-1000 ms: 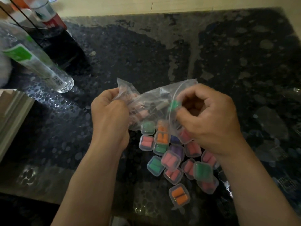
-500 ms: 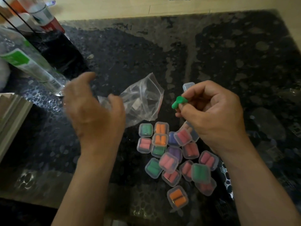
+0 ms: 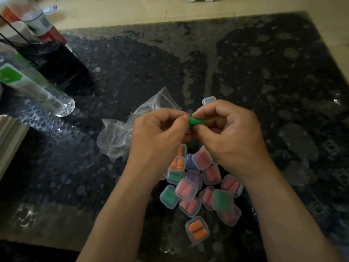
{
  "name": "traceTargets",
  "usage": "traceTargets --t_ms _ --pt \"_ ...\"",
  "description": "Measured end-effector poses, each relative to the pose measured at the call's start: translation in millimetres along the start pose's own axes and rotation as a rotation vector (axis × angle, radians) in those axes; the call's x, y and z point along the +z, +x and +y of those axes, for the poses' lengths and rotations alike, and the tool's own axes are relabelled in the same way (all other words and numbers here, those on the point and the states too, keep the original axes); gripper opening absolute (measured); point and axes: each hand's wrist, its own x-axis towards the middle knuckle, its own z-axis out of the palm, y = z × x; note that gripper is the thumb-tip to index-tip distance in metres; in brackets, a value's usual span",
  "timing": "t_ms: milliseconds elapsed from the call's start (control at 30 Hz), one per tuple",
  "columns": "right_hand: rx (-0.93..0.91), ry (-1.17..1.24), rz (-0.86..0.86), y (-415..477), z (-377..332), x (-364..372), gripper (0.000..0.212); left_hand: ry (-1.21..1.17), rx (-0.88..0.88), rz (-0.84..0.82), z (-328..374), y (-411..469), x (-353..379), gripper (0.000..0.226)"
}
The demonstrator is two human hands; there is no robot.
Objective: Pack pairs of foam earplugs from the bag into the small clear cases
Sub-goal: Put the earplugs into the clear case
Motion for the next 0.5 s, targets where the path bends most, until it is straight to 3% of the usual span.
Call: traceTargets --t_ms 200,400,500 --pt "0.009 -0.074 0.015 -1.4 7.0 -16.2 0.022 -0.028 -0.063 -0.026 0.4 6.8 15.5 0.011" --pt "0.018 -0.133 0.138 1.0 20.6 -34.5 0.014 -0.061 -0.059 -0.030 4.4 12.3 47.7 0.011" --pt "0.032 -0.190 0.217 2.8 23.0 -41.8 0.011 0.112 0.040 0.049 0.4 20.0 61.0 0.016"
